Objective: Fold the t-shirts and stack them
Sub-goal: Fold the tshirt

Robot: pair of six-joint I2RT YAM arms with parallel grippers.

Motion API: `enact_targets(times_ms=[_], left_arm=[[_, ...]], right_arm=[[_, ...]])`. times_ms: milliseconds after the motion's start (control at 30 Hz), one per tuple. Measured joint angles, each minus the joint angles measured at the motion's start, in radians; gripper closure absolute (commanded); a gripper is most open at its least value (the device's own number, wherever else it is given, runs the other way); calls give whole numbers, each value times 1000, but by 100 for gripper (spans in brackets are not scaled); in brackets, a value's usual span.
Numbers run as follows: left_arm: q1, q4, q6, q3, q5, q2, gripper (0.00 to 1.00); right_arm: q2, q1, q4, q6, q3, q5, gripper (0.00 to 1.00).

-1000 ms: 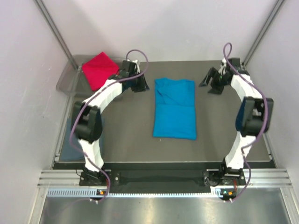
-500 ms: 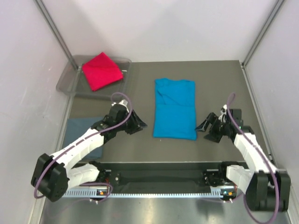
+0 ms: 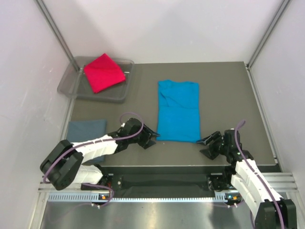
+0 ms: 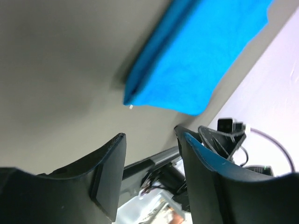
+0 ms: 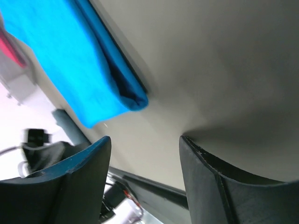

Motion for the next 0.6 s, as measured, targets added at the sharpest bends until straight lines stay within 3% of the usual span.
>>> enact_targets(times_ms=[233, 600], left_arm=[[-5, 33, -124, -5, -33, 86, 47], [-6, 68, -256, 9, -37, 192, 54]], right_arm=[[71, 45, 109, 127, -4, 64, 40], [183, 147, 217, 249, 4, 177, 53]])
